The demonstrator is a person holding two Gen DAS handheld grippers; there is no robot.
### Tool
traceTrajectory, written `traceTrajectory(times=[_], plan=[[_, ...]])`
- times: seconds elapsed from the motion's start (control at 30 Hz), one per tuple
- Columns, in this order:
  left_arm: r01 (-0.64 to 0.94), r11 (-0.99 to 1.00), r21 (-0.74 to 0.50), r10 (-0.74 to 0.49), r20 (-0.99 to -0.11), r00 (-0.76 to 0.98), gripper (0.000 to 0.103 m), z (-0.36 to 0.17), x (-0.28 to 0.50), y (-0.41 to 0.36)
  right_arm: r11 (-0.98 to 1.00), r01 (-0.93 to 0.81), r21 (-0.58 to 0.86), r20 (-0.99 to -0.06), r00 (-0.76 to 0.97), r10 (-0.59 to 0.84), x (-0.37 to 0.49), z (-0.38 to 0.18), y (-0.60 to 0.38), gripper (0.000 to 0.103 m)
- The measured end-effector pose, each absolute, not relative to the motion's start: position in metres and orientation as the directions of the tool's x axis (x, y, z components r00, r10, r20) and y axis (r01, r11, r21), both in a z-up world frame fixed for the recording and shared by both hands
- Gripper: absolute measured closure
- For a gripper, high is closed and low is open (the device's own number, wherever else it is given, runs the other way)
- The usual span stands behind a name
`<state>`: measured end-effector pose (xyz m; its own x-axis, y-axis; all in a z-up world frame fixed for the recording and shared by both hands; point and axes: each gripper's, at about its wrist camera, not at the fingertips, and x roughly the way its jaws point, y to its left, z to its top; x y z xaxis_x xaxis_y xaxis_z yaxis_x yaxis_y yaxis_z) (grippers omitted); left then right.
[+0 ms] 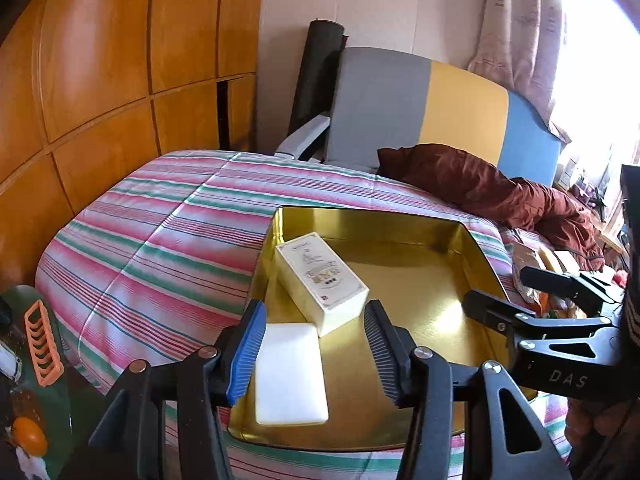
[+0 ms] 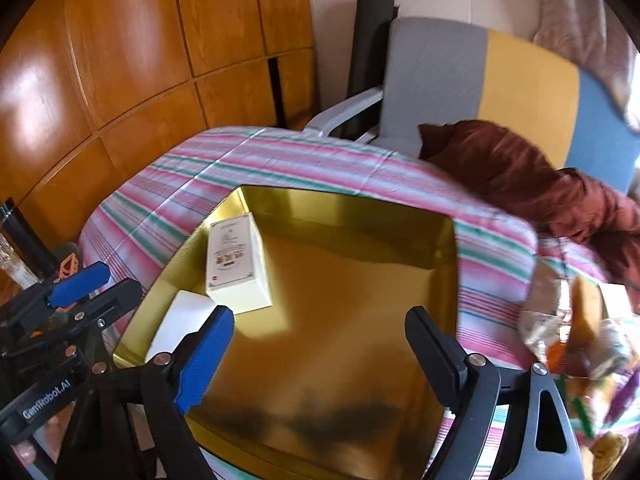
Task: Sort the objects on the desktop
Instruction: 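Withdraw both open tools from the tray back toward the pile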
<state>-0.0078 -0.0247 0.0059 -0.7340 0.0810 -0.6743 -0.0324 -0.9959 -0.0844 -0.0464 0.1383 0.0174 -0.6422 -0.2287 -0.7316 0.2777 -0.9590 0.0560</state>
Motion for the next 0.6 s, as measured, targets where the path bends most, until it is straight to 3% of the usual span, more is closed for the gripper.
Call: traceTrajectory(times=[0.1,0.37,0.6], plan=[[-0.027,-0.998,-0.052,0.055,-0.681,-0.730,0.046,0.006,-0.006,-0.017,-0.966,0.253,0.043,-0.718,-0.665,-0.206,-0.036,0.021,0.150,0.013],[-0.060,-0.997,-0.044,0.073,-0.686,-0.724,0.046,0.003,-0.001,-0.004,-0.978,0.206,0.016,-0.698,-0.698,-0.159,-0.020,0.025,0.179,0.013],[-0.135,-0.988,-0.078,0.150,-0.708,-0.691,0.046,-0.007,-0.003,0.010,-0.989,0.147,0.014,-0.686,-0.718,-0.116,-0.006,0.019,0.210,0.013]])
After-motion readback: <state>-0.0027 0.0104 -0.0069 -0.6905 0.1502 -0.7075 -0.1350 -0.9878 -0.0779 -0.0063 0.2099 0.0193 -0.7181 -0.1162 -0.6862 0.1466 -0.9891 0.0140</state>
